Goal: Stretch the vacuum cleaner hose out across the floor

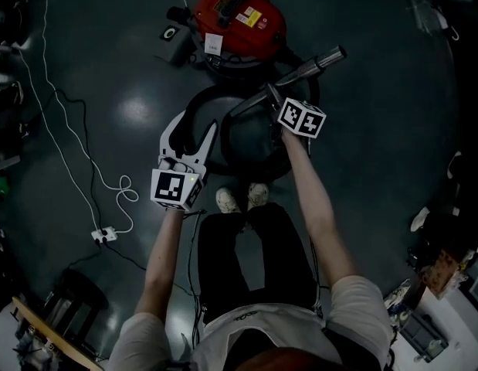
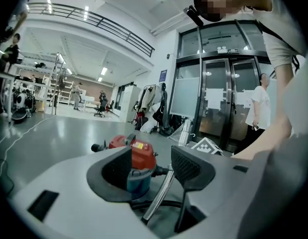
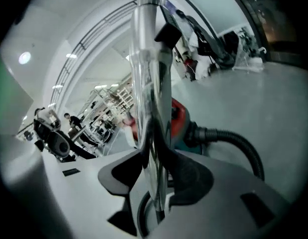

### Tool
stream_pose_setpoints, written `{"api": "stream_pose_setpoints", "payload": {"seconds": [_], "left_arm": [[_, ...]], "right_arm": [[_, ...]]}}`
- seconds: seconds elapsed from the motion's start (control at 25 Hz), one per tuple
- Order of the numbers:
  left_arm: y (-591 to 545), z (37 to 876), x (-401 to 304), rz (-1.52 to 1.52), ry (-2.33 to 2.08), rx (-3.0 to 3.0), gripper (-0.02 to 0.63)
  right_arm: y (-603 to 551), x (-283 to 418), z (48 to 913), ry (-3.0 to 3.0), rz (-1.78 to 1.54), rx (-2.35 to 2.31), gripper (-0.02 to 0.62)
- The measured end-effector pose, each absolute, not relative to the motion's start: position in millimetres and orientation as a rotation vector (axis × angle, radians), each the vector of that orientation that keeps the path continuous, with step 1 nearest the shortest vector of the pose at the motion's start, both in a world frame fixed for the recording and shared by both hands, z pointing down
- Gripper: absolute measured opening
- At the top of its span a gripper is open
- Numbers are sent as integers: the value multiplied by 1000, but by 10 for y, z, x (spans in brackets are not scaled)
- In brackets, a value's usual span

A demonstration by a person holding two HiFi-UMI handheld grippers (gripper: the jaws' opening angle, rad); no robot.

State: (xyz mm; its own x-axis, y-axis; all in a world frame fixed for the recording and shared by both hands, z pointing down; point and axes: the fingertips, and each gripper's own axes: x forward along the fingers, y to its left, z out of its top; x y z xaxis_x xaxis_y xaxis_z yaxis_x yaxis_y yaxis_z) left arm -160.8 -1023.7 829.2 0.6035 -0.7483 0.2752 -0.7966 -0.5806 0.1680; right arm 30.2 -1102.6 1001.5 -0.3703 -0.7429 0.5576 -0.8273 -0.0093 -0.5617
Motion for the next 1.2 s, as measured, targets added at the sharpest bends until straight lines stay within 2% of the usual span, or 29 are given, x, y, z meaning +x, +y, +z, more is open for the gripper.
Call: {"api": "stream_pose_setpoints", "payload": {"seconds": [0.28,0.56,0.6,0.68,0.84,1.0,1.2], "left_arm": [[-10093,5815,-1574,153,-1288,2704,230],[-9715,3599,-1359,-84,-1200,3011,230],[-9646,3372,-1331,-126,-1147,3051,233],[-9455,2996,-1254,-181,-1002,3125,281],[-9000,2363,-1040,-317,-722,3201,377],[-8693,2166,-808,-135,-627,3379,383],[-8284,2272,-620,152,-364,3434,376]], "right_arm": [[-10809,-194,6808,-2529,880,1516,186],[-10313,-329,3849,-2860,500,1349,185],[-10211,-355,3499,-2911,458,1302,186],[-9949,-409,2880,-3008,380,1191,185],[-9356,-559,1871,-3161,174,925,186],[-8814,-807,1326,-3260,65,637,186],[-8302,-1088,1171,-3308,92,363,186]]}}
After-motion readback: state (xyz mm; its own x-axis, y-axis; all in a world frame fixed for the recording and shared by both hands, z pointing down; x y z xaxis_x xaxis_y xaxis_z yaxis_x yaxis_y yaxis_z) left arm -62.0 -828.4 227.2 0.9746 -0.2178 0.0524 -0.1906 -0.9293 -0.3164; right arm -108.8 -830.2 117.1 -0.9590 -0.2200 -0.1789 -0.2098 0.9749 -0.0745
